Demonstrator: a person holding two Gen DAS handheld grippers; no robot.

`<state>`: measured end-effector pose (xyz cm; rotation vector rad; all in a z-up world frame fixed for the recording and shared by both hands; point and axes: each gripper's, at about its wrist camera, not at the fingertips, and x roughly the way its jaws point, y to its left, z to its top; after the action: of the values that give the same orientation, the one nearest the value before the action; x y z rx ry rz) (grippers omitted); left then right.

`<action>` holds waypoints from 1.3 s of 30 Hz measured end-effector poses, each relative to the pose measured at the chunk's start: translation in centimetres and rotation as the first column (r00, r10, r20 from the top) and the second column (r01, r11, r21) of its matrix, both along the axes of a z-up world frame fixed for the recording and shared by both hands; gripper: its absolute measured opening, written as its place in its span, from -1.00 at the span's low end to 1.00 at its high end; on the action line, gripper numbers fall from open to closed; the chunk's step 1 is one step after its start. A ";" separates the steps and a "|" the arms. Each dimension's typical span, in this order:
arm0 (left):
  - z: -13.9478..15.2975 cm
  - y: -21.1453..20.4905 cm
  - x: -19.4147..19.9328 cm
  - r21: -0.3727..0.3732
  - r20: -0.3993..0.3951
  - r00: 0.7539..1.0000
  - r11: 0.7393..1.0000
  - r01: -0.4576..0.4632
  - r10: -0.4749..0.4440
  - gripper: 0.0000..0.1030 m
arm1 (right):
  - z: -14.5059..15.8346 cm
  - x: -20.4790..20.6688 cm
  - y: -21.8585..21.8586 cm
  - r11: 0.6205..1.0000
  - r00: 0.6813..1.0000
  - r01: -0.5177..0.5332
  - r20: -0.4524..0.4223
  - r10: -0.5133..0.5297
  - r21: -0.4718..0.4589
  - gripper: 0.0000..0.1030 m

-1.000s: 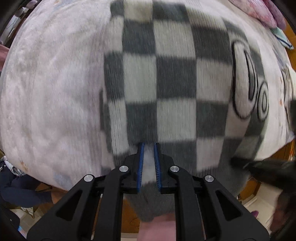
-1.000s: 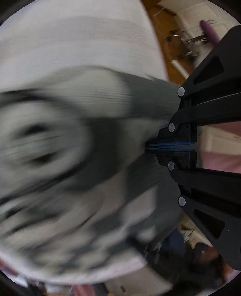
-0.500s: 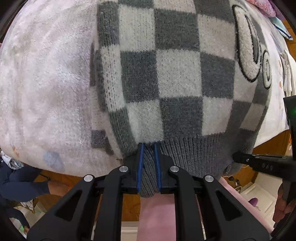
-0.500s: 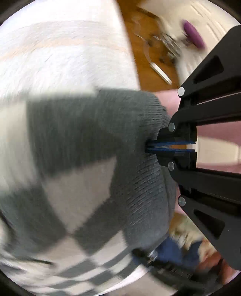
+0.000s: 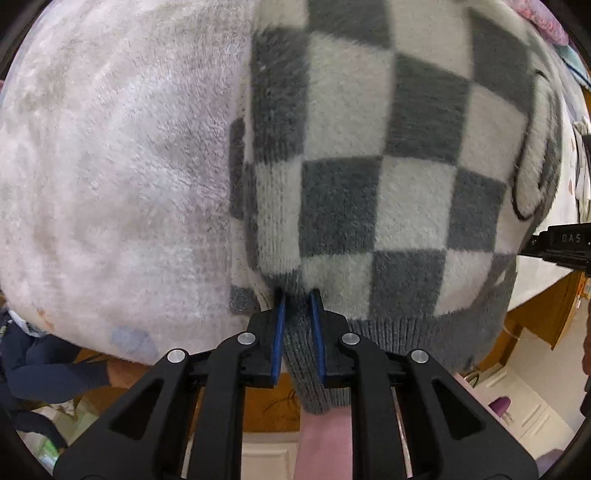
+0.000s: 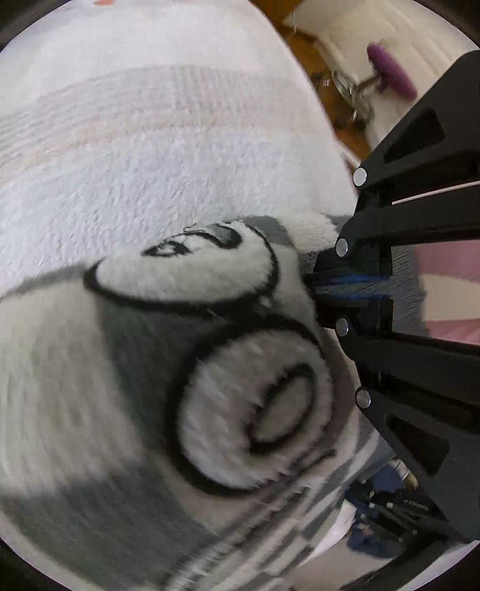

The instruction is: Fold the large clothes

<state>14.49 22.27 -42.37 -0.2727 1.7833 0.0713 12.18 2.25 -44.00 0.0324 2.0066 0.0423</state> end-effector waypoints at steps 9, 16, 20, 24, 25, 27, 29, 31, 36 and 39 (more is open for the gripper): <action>6.3 2.2 8.4 0.054 0.185 0.982 0.998 0.032 -0.041 -0.71 | 9.1 6.9 -0.8 0.962 0.957 0.150 0.210 -0.198 0.227 -0.89; 0.0 3.3 15.0 0.097 0.172 0.984 0.995 0.026 -0.042 -0.72 | 2.9 13.2 1.3 0.986 0.963 0.087 0.242 -0.120 0.146 -1.00; 1.4 3.2 15.0 0.111 0.164 0.983 0.992 0.066 -0.084 -0.71 | 3.3 14.0 1.5 0.984 0.968 0.095 0.216 -0.126 0.149 -0.99; 3.8 3.8 13.2 0.164 0.181 0.981 0.985 0.046 -0.076 0.01 | 5.1 13.3 -0.6 0.972 0.968 0.114 0.195 -0.155 0.204 -0.84; 4.2 4.1 12.7 0.193 0.173 0.983 0.981 0.030 -0.064 0.38 | 5.7 12.8 -1.3 0.969 0.966 0.131 0.194 -0.172 0.207 -0.45; 5.1 4.6 11.2 0.180 0.146 0.989 0.984 0.003 -0.030 0.44 | 6.0 11.9 -2.5 0.972 0.964 0.174 0.172 -0.201 0.161 0.82; 5.6 5.2 9.8 0.157 0.137 0.991 0.987 -0.021 0.000 0.52 | 6.4 10.5 -4.2 0.975 0.956 0.204 0.196 -0.217 0.085 0.85; 6.0 5.9 8.1 0.128 0.129 0.991 0.991 -0.045 0.028 0.53 | 6.4 8.9 -3.9 0.980 0.965 0.173 0.182 -0.189 0.100 0.85; 6.7 6.9 4.8 0.055 0.128 0.988 0.994 -0.091 0.084 0.72 | 6.6 6.2 -5.7 0.973 0.974 0.136 0.155 -0.165 0.185 0.85; 6.3 7.1 2.8 -0.008 0.135 0.985 0.995 -0.104 0.104 0.72 | 6.2 4.9 -5.7 0.943 0.976 0.114 0.143 -0.165 0.312 0.85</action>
<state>17.31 29.37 -36.09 -0.3627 1.6338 0.1240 17.10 -3.44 -37.77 0.3571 1.8090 0.2528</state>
